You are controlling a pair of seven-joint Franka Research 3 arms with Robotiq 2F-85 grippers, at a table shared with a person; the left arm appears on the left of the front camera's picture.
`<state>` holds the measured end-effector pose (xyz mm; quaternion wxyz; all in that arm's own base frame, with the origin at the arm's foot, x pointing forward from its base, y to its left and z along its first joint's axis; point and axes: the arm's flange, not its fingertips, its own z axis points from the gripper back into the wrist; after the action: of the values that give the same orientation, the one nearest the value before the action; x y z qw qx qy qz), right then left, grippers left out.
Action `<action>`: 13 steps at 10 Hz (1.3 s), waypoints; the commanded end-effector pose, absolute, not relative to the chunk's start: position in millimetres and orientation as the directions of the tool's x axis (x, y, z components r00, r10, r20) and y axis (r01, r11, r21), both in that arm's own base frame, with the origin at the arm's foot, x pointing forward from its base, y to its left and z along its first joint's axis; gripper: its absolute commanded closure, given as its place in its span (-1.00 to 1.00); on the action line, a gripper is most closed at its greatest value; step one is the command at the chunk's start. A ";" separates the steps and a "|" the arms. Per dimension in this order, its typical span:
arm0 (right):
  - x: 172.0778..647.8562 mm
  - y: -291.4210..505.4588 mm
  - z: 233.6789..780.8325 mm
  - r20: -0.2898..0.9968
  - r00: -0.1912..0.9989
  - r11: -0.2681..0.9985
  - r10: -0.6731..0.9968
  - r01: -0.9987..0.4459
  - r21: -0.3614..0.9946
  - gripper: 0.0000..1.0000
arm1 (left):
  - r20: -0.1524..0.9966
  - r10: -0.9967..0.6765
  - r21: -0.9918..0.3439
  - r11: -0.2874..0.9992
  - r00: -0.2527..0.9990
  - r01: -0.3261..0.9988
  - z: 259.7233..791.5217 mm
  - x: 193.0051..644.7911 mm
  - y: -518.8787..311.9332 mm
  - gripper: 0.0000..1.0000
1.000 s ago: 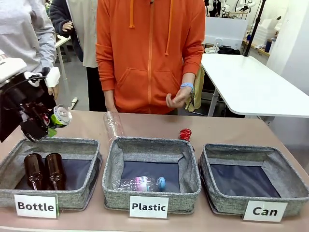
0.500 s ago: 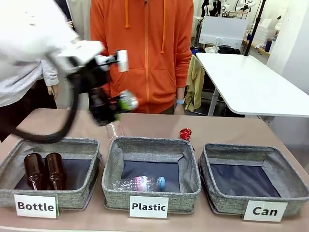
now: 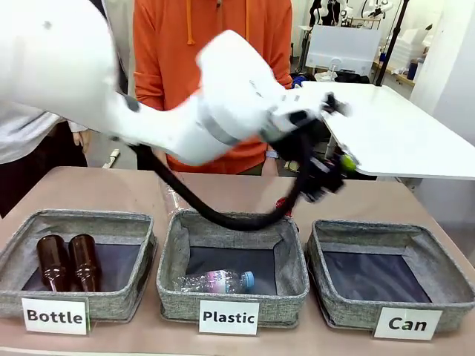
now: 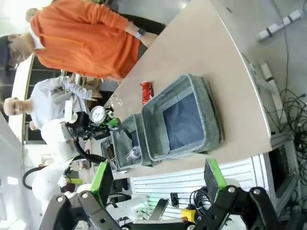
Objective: Sort the can waste into the basket.
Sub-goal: Pick up the can waste from the table and place it in the right Fabric basket.
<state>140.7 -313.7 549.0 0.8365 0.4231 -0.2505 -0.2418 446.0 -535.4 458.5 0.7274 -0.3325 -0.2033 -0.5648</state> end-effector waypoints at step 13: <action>140.7 -313.7 549.0 0.214 0.758 0.525 -0.617 0.193 0.829 -1.00 | 0.544 -0.831 -0.262 -0.036 0.117 0.964 406.3 431.5 -685.3 -1.00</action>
<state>142.6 -316.3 545.2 0.8412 0.4165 -0.2468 -0.2410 421.9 -676.3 400.2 0.6910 -0.3071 -0.1089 -0.6453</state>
